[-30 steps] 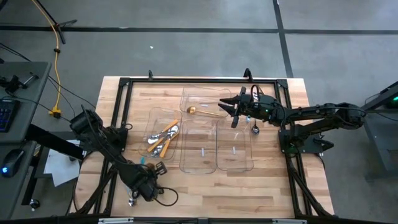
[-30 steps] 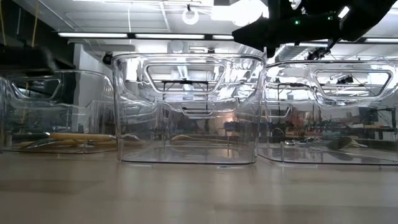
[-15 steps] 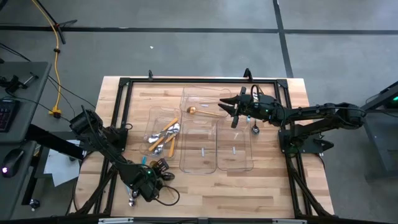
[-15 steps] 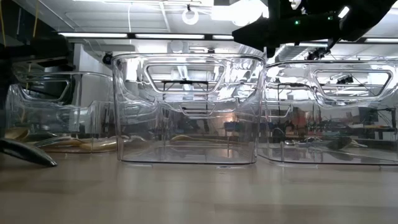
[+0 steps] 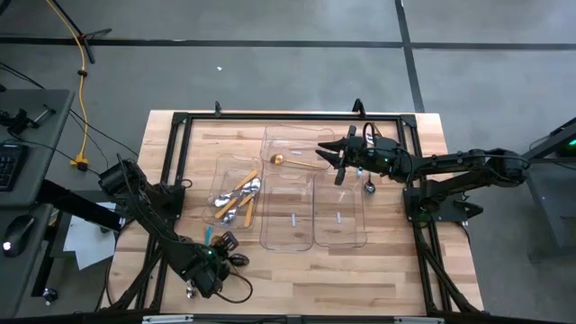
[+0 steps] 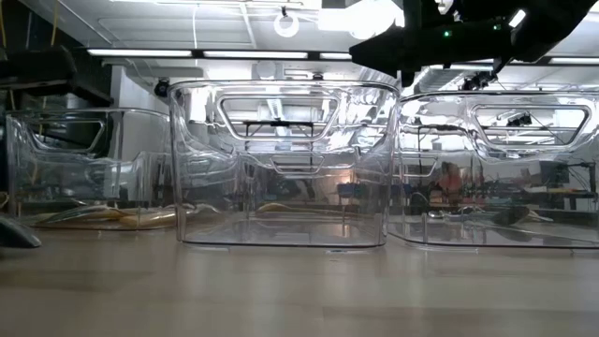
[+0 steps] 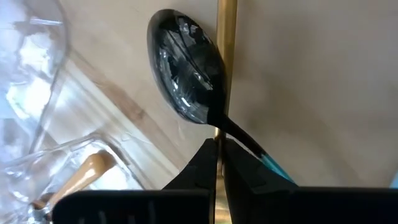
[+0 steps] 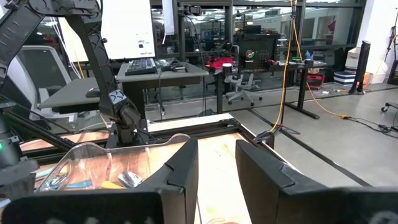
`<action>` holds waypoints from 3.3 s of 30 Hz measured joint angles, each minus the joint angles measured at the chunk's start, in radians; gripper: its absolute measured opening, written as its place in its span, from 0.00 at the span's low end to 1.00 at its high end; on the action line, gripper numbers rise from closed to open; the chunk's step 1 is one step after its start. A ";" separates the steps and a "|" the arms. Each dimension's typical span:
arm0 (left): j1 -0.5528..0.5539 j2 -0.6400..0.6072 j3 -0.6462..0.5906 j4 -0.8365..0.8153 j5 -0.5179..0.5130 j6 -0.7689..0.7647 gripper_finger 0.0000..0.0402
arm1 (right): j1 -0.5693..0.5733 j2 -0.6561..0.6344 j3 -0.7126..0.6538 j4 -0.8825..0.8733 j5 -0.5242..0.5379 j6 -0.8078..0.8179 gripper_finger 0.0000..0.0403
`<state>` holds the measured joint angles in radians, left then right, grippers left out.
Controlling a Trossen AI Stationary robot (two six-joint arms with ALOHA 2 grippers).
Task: Sort silverware by color (type)
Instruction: Put the gold spoon into the top transparent bin
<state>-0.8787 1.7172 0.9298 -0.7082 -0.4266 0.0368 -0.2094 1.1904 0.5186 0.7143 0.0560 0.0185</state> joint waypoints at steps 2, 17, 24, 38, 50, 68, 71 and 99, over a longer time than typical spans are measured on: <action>0.000 0.000 0.000 0.000 -0.024 0.000 0.00 | 0.000 0.000 0.000 0.000 0.000 0.000 0.23; 0.000 -0.054 0.001 -0.001 -0.058 0.000 0.00 | 0.000 0.000 0.000 0.000 0.000 0.000 0.23; 0.002 -0.119 0.002 0.000 -0.109 -0.010 0.00 | 0.000 0.000 0.000 -0.001 0.000 0.000 0.23; 0.008 -0.147 0.002 0.010 -0.306 -0.010 0.00 | 0.000 0.000 0.000 -0.008 0.000 0.000 0.23; 0.008 -0.147 0.002 0.011 -0.430 -0.033 0.00 | 0.000 0.000 0.000 -0.008 0.000 0.000 0.23; -0.003 -0.147 0.001 0.088 -0.466 -0.052 0.00 | 0.000 0.000 0.000 -0.017 0.000 0.003 0.23; -0.012 -0.147 0.001 0.082 -0.420 -0.084 0.00 | 0.000 0.000 0.000 -0.019 0.000 0.003 0.23; -0.034 -0.147 0.069 0.074 -0.229 -0.120 0.00 | 0.000 0.000 0.000 -0.022 0.000 0.003 0.23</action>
<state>-0.9127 1.5700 0.9989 -0.6343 -0.6555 -0.0835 -0.2096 1.1902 0.5190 0.6922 0.0561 0.0219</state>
